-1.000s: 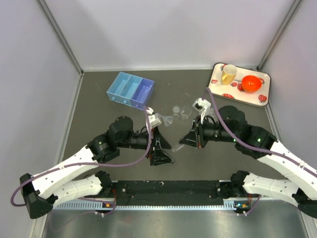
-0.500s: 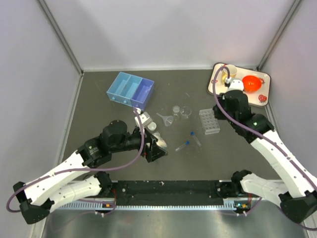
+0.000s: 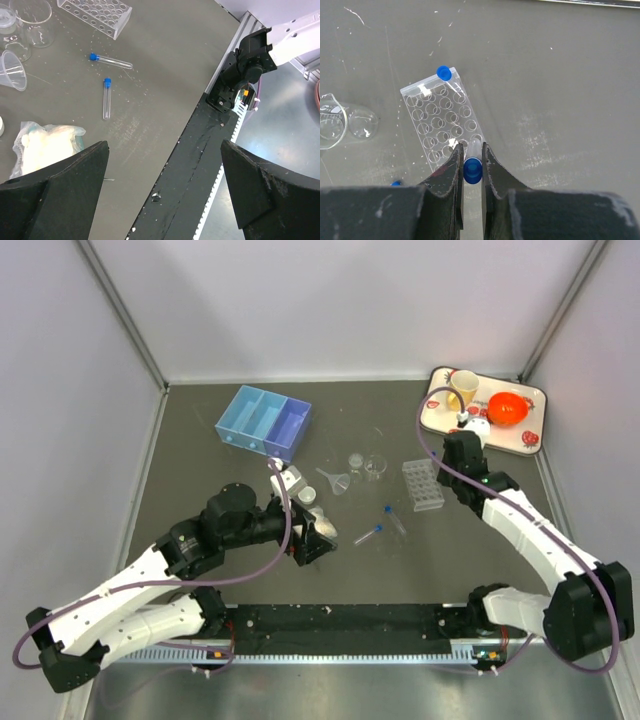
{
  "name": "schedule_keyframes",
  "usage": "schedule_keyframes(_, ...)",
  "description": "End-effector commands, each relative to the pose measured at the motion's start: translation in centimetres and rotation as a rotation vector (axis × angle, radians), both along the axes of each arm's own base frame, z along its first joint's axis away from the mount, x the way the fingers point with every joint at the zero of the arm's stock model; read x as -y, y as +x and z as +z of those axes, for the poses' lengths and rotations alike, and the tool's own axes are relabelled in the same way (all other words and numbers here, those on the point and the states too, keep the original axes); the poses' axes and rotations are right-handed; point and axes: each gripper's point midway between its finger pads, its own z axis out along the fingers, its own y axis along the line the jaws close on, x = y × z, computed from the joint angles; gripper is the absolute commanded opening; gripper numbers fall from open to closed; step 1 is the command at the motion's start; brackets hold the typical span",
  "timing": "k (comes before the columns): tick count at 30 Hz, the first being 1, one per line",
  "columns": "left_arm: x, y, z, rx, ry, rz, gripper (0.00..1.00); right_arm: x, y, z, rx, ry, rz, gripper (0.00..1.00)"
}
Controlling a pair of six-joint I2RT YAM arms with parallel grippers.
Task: Organize the chemistry lab equipment
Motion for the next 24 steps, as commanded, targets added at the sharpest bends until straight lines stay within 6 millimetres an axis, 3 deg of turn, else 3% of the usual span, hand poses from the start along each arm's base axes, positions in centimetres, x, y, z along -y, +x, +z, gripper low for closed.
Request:
schedule_keyframes(1,0.0,0.5,0.1,0.037,-0.003,0.007,0.99,-0.1,2.9,1.7,0.123,0.024,-0.047,0.00)
schedule_keyframes(12,0.0,0.5,-0.4,0.040,0.010,0.000,0.99,-0.8,5.5,0.1,0.113,0.020,-0.048,0.00)
schedule_keyframes(24,-0.1,0.7,-0.5,0.050,0.024,0.006,0.99,-1.3,7.0,-1.0,0.101,0.020,-0.038,0.00)
